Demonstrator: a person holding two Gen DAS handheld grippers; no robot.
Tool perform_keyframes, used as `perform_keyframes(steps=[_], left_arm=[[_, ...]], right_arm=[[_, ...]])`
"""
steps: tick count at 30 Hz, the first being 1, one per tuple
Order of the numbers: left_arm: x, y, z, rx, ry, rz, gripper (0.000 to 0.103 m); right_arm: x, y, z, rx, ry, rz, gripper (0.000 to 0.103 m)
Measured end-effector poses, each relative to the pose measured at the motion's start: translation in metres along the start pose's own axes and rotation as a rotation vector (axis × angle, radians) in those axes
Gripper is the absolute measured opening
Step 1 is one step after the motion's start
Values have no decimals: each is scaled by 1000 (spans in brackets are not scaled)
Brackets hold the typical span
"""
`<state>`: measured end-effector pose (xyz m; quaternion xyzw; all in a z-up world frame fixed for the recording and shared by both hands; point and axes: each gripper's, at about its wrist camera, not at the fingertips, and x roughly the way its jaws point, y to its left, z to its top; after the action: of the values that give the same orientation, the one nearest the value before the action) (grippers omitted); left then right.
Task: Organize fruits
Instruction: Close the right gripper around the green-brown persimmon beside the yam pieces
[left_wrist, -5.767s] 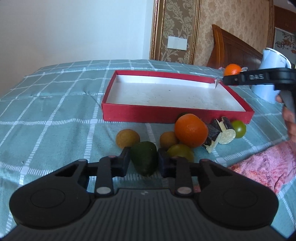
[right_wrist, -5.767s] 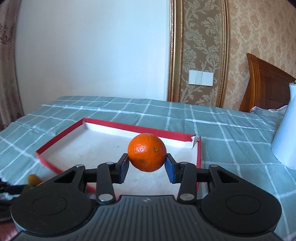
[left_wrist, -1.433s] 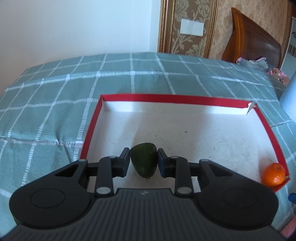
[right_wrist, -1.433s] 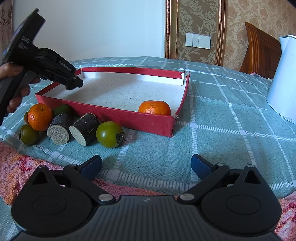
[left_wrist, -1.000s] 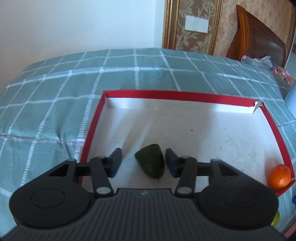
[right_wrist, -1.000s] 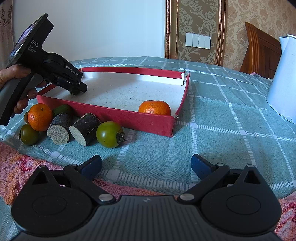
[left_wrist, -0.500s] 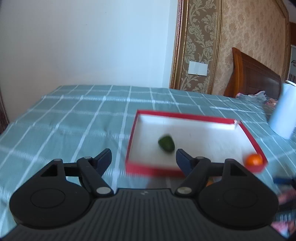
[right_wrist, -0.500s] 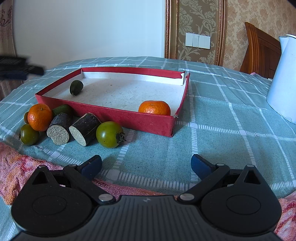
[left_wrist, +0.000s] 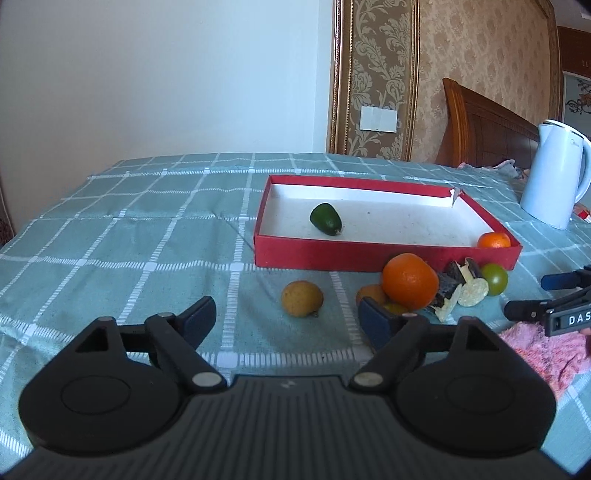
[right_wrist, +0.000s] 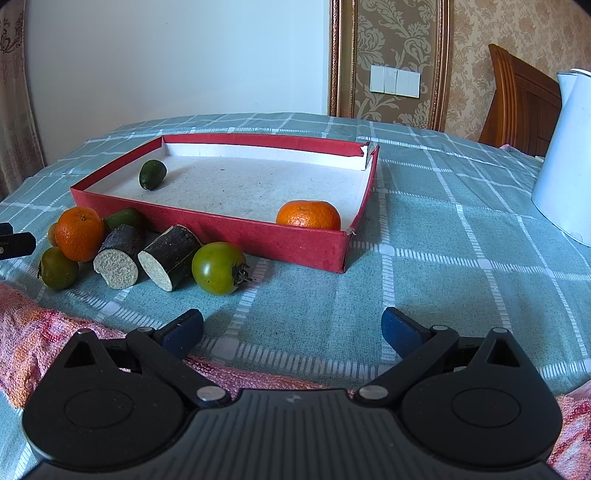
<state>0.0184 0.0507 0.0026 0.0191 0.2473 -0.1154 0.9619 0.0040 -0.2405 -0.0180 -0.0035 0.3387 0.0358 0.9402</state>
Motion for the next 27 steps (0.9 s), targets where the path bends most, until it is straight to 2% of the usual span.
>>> perform_keyframes(steps=[2, 6, 11, 15, 18, 26, 27], left_arm=[[4, 1, -4, 6, 9, 8, 84], [10, 7, -9, -22, 39, -8, 84], [14, 17, -9, -68, 66, -51, 86], [15, 19, -10, -81, 77, -75, 89], [15, 19, -10, -84, 78, -84, 90], [16, 15, -10, -63, 92, -73, 95], [17, 15, -9, -60, 94, -72, 95]], right_arm=[[0, 0, 0, 0, -3, -1, 103], [-3, -2, 2, 27, -34, 57, 103], [-5, 11, 7, -43, -81, 33, 101], [4, 22, 12, -98, -62, 18, 82], [10, 24, 16, -96, -45, 50, 68], [16, 30, 20, -114, -53, 77, 54], [15, 29, 20, -107, -52, 94, 47]])
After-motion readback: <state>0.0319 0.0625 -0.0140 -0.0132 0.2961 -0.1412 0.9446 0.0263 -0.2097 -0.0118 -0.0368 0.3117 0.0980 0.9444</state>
